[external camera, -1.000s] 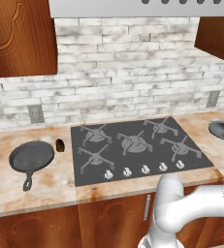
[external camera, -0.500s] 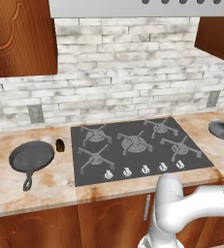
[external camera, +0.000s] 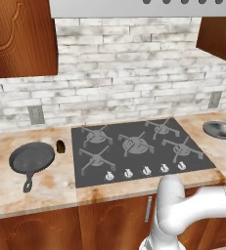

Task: Place both pans onto different burners. Then place the sweet potato and the steak on different pans.

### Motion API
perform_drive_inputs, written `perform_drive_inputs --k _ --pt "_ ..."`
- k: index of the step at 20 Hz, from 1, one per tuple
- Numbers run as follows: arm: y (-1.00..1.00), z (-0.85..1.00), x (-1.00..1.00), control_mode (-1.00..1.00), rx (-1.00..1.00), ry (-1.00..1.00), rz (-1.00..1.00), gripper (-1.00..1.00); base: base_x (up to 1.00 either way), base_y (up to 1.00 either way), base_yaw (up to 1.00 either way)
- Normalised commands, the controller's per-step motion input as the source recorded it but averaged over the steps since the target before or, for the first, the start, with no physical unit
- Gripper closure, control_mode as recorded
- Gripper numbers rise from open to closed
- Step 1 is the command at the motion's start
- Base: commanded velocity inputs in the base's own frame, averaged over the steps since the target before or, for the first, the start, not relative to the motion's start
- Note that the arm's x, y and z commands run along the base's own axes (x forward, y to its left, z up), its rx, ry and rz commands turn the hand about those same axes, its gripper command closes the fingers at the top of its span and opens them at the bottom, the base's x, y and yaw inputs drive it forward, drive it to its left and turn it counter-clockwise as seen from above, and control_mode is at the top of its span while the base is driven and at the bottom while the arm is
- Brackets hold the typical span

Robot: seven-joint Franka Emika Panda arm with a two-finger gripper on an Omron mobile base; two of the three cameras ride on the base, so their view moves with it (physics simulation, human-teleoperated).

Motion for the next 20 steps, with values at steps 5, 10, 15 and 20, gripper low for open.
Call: perform_drive_inputs --k 5,10,15,20 --pt "0.75 0.39 0.0 -1.0 0.0 0.0 0.07 1.0 0.0 0.0 0.0" --pt "0.56 0.31 -0.03 -1.0 0.0 -0.01 0.09 1.0 0.0 0.0 0.0" --pt "0.64 0.13 -0.25 -1.0 0.0 -0.04 0.15 1.0 0.0 0.0 0.0" --pt "0.51 0.02 -0.58 -1.0 0.0 -0.03 0.26 1.0 0.0 0.0 0.0"
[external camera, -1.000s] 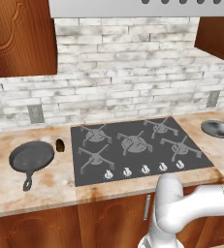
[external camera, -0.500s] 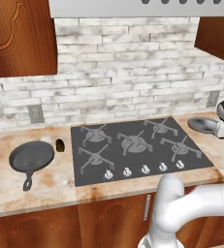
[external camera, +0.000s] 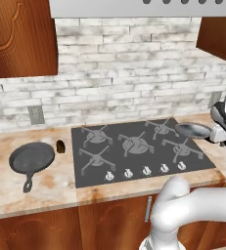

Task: Place both pans onto different burners. Then place the sweet potato and the steak on different pans.

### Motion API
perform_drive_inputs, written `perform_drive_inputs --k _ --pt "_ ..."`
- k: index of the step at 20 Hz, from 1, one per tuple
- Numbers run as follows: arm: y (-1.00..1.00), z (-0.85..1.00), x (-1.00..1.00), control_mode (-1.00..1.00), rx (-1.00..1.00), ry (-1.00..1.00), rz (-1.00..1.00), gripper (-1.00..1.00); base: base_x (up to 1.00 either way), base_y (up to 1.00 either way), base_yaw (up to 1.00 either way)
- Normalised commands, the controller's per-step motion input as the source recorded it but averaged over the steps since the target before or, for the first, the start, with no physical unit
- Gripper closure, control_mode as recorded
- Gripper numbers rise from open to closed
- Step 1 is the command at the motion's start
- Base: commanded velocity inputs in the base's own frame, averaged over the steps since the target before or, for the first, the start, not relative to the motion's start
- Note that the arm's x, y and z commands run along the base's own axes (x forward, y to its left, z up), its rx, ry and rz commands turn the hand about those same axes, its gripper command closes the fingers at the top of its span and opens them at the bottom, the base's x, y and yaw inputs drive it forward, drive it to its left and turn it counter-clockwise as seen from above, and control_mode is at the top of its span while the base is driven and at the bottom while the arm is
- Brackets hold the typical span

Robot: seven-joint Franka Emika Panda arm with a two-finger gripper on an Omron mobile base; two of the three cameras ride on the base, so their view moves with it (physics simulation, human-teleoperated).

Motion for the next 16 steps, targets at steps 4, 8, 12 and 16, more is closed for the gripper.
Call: perform_drive_inputs --k 4,8,12,16 --pt "0.38 0.0 -0.72 -1.0 0.0 -0.04 0.31 1.0 0.0 0.0 0.0" --pt "0.43 0.0 -0.34 -1.0 0.0 0.0 0.29 1.0 0.0 0.0 0.0" --pt "0.33 0.0 -0.03 -1.0 0.01 0.0 0.21 1.0 0.0 0.0 0.0" --pt "-0.09 -0.01 0.37 -1.0 0.0 0.0 0.03 1.0 0.0 0.0 0.0"
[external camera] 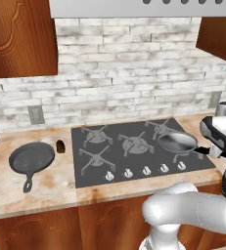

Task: Place both pans onto different burners. Then place the sweet potato and the steak on different pans.

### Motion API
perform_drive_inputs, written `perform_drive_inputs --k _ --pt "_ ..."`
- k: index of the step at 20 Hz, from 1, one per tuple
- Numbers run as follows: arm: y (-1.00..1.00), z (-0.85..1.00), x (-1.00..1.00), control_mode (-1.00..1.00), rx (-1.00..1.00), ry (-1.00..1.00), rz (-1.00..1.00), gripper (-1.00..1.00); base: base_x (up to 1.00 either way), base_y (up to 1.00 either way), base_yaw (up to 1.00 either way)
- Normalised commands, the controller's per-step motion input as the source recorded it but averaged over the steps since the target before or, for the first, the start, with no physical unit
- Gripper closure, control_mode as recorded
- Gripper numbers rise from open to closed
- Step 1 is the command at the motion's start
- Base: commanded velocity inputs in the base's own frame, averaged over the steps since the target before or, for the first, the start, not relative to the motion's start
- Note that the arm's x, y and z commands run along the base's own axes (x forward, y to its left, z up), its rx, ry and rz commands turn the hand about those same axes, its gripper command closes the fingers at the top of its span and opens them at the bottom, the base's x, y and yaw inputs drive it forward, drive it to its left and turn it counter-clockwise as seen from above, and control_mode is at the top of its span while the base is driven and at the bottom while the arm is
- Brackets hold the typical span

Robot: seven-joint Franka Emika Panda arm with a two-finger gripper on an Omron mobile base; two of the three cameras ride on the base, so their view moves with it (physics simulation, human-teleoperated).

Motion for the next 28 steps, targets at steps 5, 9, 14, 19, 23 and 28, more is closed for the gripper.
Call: perform_drive_inputs --k 5,9,14,19,23,28 --pt "-0.34 -0.1 0.58 -1.0 0.0 0.0 0.0 1.0 0.0 0.0 0.0" --pt "-0.42 -0.09 0.21 -1.0 0.03 0.0 0.0 1.0 0.0 0.0 0.0" --pt "-0.13 -0.02 -0.05 -1.0 0.06 0.07 0.0 1.0 0.0 0.0 0.0" --pt "0.0 -0.05 -0.13 -1.0 0.02 0.12 0.0 1.0 0.0 0.0 0.0" --pt "0.0 -0.28 -0.02 -1.0 0.0 0.05 0.0 1.0 0.0 0.0 0.0" --pt "0.06 -0.13 -0.02 -1.0 0.0 0.05 0.0 1.0 0.0 0.0 0.0"
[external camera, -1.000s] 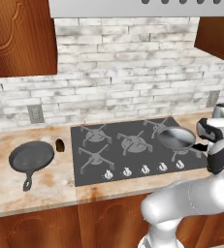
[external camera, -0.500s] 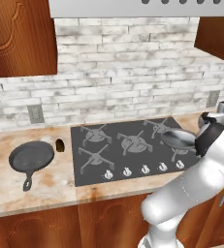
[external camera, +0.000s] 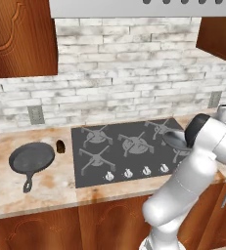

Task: Place both pans onto different burners. Then place the sweet potato and the steak on different pans.

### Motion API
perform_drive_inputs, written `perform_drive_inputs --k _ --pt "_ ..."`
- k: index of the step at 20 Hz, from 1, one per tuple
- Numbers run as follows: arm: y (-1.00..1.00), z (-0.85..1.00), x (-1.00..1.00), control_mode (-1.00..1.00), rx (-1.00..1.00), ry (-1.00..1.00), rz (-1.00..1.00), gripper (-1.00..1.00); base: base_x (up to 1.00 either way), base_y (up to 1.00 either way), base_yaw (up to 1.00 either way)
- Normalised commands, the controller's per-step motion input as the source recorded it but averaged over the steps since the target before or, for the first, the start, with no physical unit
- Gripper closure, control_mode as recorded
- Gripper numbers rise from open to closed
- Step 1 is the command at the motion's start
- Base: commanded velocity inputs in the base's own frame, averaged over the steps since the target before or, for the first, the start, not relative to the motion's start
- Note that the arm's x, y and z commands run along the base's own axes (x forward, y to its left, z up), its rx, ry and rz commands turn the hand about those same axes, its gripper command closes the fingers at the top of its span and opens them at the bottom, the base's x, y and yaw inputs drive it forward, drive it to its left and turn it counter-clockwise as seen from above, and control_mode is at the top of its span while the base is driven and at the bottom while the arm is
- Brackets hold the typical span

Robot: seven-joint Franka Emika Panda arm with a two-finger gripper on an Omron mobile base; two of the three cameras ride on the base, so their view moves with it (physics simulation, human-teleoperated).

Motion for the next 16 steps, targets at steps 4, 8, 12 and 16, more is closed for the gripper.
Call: perform_drive_inputs --k 4,8,12,16 --pt "0.0 0.0 0.0 -1.0 0.0 0.0 0.0 1.0 0.0 0.0 0.0" --pt "0.0 0.0 0.0 -1.0 0.0 0.0 0.0 -1.0 0.0 0.0 0.0" --pt "0.0 0.0 0.0 -1.0 0.0 0.0 0.0 -1.0 0.0 0.0 0.0" --pt "0.01 0.0 -0.02 -1.0 0.0 0.0 0.0 -1.0 0.0 0.0 0.0"
